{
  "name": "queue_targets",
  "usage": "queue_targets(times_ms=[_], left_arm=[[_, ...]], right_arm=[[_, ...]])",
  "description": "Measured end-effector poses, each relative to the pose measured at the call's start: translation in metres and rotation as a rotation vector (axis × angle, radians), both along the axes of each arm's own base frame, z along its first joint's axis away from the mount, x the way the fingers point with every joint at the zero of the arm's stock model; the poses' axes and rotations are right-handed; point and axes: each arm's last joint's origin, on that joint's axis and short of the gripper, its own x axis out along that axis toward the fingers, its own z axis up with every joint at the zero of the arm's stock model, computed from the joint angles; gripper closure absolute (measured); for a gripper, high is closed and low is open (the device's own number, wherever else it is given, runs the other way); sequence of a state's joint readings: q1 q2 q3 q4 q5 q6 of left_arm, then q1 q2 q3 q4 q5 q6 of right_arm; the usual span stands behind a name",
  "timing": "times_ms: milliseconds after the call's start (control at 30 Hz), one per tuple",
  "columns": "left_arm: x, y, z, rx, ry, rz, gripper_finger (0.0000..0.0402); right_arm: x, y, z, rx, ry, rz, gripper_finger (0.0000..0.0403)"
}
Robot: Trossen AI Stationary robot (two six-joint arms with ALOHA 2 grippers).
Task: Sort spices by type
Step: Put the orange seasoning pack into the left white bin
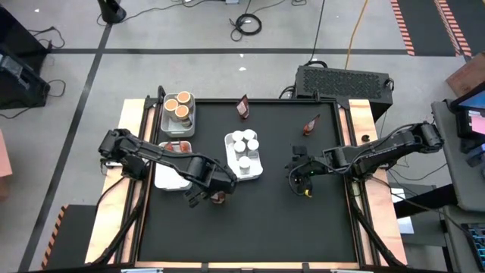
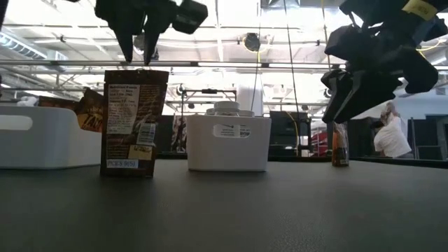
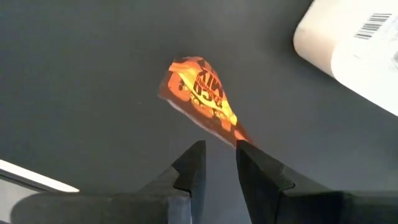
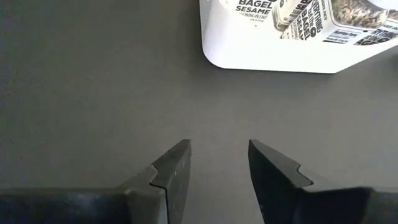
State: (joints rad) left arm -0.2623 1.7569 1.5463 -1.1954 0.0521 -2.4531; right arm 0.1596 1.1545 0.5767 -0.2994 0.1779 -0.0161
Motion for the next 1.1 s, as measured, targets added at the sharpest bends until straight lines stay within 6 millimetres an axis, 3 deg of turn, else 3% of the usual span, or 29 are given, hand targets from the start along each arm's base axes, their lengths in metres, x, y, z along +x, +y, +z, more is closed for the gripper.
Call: queue_targets(times_ms=[500, 1100], left_arm=[[0.010, -0.003, -0.020, -0.008, 0.065, -0.008, 0.0310], [0.008, -0.003, -0.007, 0.012, 0.032, -0.002, 0.0310]], right_arm=[[-0.001, 0.000, -0.001, -0.003, 0.020, 0.000, 0.0257], [-0.001, 0.000, -0.002, -0.005, 0.020, 0.003, 0.0257]])
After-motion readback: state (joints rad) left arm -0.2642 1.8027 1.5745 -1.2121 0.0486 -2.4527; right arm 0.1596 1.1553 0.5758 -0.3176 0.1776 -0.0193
